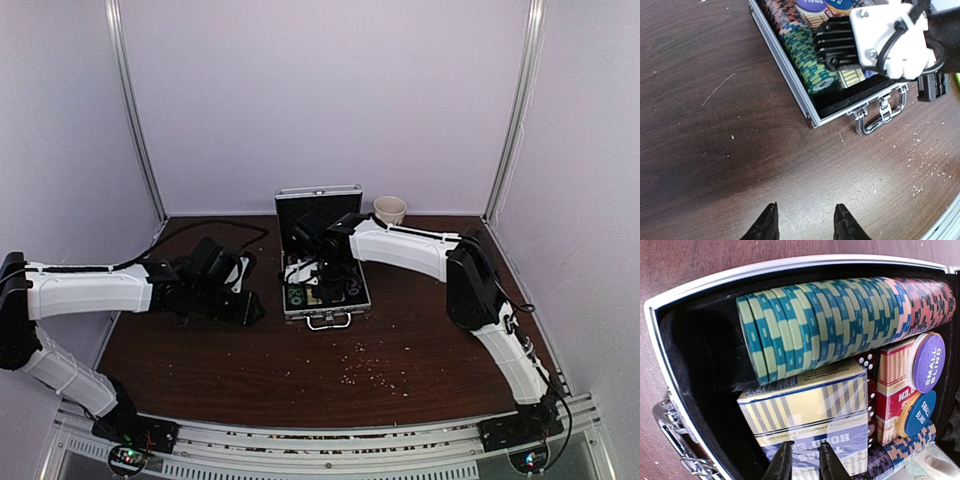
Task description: Pack up texas hold em set
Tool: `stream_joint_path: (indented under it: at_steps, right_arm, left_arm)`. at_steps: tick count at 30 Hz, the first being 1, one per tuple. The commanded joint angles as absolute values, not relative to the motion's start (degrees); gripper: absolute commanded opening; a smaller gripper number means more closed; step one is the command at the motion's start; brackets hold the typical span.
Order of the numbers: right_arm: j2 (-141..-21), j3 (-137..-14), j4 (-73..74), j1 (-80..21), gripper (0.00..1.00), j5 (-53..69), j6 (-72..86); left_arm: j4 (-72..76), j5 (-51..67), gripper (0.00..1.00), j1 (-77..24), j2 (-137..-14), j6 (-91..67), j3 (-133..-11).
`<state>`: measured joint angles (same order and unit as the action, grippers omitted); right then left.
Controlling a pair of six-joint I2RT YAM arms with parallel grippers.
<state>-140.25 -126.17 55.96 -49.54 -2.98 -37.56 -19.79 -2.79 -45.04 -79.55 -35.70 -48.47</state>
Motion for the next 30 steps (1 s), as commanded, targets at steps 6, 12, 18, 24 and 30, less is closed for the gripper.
stream_joint_path:
  at_steps: [6, 12, 18, 24, 30]
  right_arm:
    - [-136.7, -122.7, 58.8, -48.2, 0.23, -2.9, -33.4]
    - [-122.2, -108.7, 51.1, -45.7, 0.45, -0.4, -28.6]
    - [-110.1, -93.5, 43.9, -39.8, 0.50, 5.9, -20.6]
    - [-113.7, -93.0, 48.6, -34.1, 0.51, 20.5, -16.9]
    - [-119.2, -95.7, 49.1, -30.7, 0.51, 27.5, -14.0]
  left_arm:
    - [-18.1, -2.6, 0.41, -44.7, -78.1, -34.7, -48.4]
    - [-20.7, -8.9, 0.55, -44.3, -81.0, -32.9, -52.7]
    - [-17.8, -5.3, 0.56, -41.8, -88.3, -35.1, -59.3]
    - [-12.2, 1.2, 0.51, -38.5, -98.1, -37.1, -64.7]
    - [-8.2, 5.3, 0.46, -35.2, -105.1, -39.0, -67.8]
